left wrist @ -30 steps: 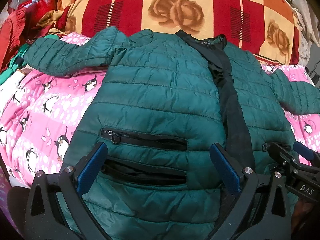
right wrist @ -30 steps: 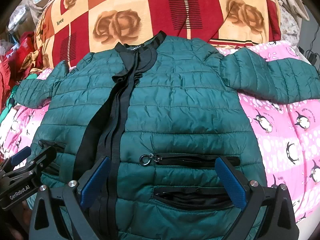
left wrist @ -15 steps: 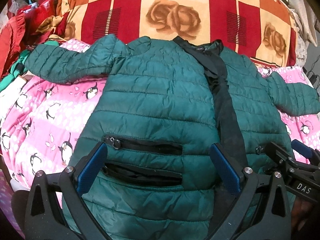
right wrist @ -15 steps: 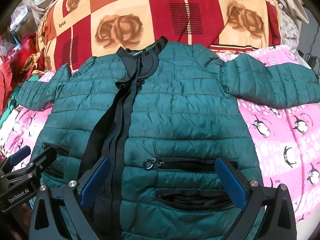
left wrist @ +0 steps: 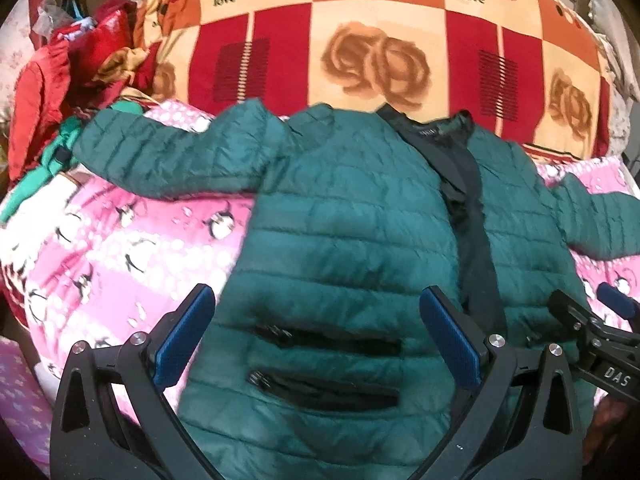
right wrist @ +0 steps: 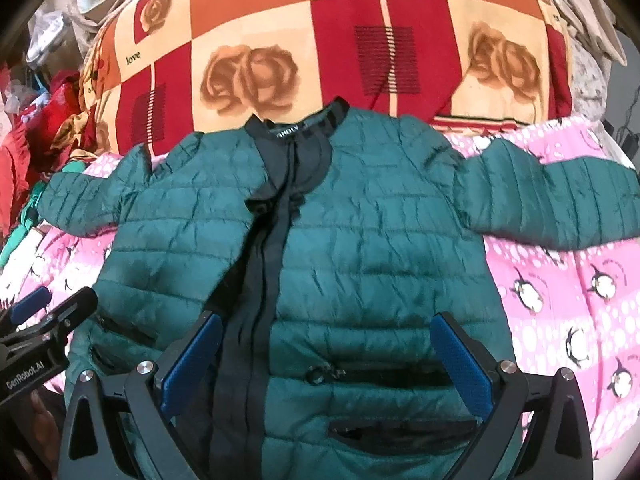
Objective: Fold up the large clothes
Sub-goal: 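Grasp the sleeve cuff nearest the left tool and lift it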
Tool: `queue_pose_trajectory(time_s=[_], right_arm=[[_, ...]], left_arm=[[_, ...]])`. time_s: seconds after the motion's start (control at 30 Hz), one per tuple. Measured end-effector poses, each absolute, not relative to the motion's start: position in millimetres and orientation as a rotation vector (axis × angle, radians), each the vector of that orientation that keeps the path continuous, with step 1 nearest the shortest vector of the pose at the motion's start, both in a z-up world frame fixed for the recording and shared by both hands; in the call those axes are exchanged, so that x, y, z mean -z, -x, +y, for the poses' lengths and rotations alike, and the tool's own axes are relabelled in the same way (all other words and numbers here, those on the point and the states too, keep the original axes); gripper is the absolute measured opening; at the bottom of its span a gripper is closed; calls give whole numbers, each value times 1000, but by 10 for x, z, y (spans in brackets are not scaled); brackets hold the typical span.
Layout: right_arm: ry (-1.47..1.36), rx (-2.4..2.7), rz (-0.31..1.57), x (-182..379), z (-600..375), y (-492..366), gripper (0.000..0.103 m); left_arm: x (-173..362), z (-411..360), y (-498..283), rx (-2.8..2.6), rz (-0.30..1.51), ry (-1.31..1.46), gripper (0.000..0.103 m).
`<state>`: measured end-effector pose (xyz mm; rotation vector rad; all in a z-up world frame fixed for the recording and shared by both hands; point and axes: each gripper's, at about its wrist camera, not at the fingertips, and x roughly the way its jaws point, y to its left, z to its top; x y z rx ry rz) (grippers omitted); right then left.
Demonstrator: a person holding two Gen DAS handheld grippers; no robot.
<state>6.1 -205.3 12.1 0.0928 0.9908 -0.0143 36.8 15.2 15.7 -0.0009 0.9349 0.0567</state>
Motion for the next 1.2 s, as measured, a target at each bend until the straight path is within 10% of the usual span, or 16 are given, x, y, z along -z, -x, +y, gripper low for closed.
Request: queue_pose_trajectory(time_s=[1.2], right_arm=[[-109,-73,1030,168,-1775,-1150,103]], left_arm=[[-62,2679,-1720,-460,834,270,102]])
